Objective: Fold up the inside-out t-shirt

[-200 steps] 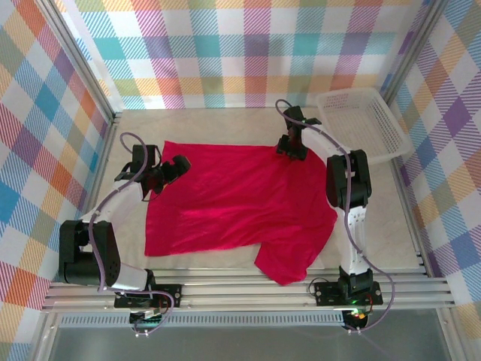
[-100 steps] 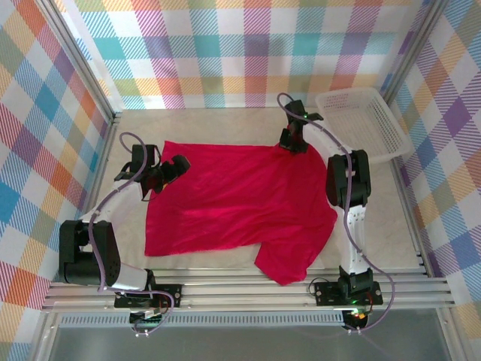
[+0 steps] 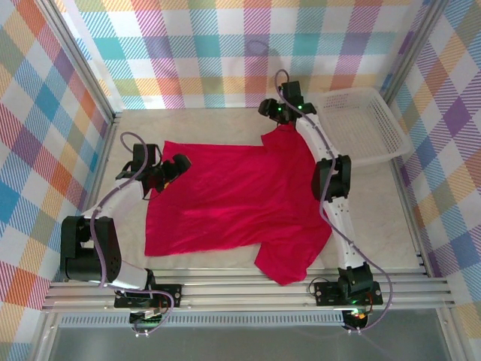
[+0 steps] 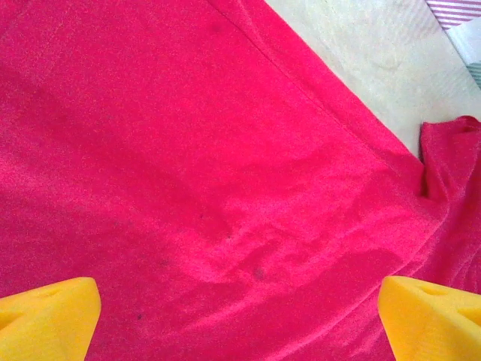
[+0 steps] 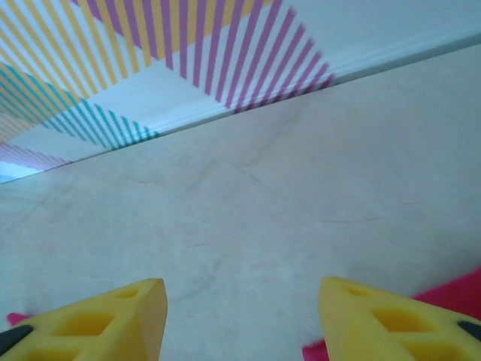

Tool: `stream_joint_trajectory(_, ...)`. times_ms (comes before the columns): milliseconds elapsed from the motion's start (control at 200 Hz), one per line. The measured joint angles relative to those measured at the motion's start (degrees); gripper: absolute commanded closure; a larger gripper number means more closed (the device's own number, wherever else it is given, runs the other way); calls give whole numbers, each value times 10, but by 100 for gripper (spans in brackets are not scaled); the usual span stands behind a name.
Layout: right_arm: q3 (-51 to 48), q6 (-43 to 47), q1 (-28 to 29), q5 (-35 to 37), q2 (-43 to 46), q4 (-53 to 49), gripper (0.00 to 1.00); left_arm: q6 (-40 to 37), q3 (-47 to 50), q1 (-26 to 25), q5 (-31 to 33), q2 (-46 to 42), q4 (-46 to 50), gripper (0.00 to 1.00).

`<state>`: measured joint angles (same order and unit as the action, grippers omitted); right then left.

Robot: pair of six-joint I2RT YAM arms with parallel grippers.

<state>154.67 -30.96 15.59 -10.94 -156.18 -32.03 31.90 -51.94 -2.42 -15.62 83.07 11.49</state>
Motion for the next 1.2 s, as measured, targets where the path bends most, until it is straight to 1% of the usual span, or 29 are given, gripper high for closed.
stream_joint_trajectory(90,4,-14,-3,-40,-13,-19,51,5,0,0,-2,-2,-2,6)
stream_joint_trajectory(155,-38,-14,-5,-55,11,-28,50,7,1,0,-2,-10,-1,6)
stream_joint_trajectory(290,-241,-14,-7,-61,143,-40,49,16,8,0,-1,-33,0,4)
stream_joint_trajectory(420,-426,-11,-7,-46,285,-35,48,22,11,0,3,-25,-3,3)
stream_joint_trajectory(490,-519,-11,-7,-28,350,-24,48,24,6,1,9,0,-6,3)
stream_joint_trajectory(540,-569,-11,-7,-19,378,-14,48,25,-4,3,12,28,-7,4)
stream_joint_trajectory(590,-606,-11,-7,-10,388,-4,47,29,-19,8,13,63,-11,4)
stream_joint_trajectory(660,-635,-11,-7,-1,378,3,48,33,-47,16,14,120,-13,5)
stream_joint_trajectory(790,-633,-11,-12,13,322,10,48,44,-112,30,13,230,-18,6)
stream_joint_trajectory(835,-614,-12,-16,5,310,7,48,48,-141,34,7,250,-20,6)
stream_joint_trajectory(905,-572,-11,-22,10,288,16,48,52,-192,38,7,291,-35,7)
stream_joint_trajectory(1055,-447,-12,-38,3,203,15,49,56,-311,49,0,380,-40,7)
stream_joint_trajectory(1200,-273,-12,-51,-2,100,-21,49,56,-405,61,-4,443,-35,7)
